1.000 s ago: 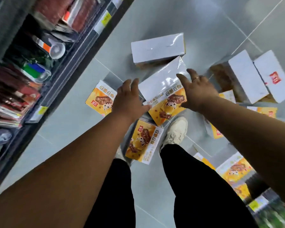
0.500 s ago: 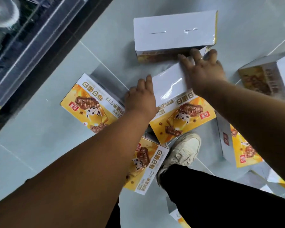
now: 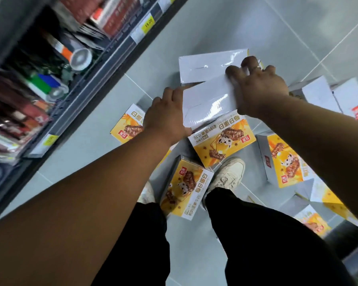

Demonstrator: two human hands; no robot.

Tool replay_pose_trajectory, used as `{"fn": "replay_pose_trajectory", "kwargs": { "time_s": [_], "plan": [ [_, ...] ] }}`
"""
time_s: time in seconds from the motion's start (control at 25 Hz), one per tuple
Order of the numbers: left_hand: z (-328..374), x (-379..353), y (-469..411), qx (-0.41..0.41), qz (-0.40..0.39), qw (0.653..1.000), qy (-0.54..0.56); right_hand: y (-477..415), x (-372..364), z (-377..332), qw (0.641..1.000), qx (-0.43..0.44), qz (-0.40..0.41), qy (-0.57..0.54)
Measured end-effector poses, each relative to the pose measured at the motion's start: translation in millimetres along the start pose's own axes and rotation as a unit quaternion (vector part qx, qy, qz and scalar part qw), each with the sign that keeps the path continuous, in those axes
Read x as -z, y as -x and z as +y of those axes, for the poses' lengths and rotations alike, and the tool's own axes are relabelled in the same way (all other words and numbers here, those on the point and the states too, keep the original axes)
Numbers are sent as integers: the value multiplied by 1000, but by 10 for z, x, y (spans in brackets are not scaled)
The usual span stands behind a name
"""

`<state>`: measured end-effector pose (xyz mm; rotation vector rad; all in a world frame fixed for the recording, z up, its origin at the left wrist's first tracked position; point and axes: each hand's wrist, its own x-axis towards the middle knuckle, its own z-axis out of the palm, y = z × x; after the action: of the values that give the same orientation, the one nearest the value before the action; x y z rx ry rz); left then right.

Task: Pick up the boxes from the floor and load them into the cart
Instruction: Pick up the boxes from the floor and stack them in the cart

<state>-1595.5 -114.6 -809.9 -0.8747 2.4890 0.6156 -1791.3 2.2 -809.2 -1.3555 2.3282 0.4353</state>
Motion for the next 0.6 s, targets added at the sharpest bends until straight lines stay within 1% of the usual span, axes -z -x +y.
{"fn": "replay_pose_trajectory", "kwargs": {
  "time_s": [0.16, 0.28, 0.48, 0.6],
  "plan": [
    [-108, 928, 724, 7, 16, 1000, 23, 592, 1001, -204, 999, 25, 29, 3],
    [-260, 1485, 1239, 5, 22, 999, 39, 1019, 1591, -416, 997, 41, 58, 0],
    [-440, 2550, 2153, -33, 29, 998, 47, 1922, 2630, -807, 995, 33, 88, -23],
    [-508, 2949, 2677, -60, 52, 996, 45, 2342, 3031, -972, 994, 37, 103, -19]
  ]
}}
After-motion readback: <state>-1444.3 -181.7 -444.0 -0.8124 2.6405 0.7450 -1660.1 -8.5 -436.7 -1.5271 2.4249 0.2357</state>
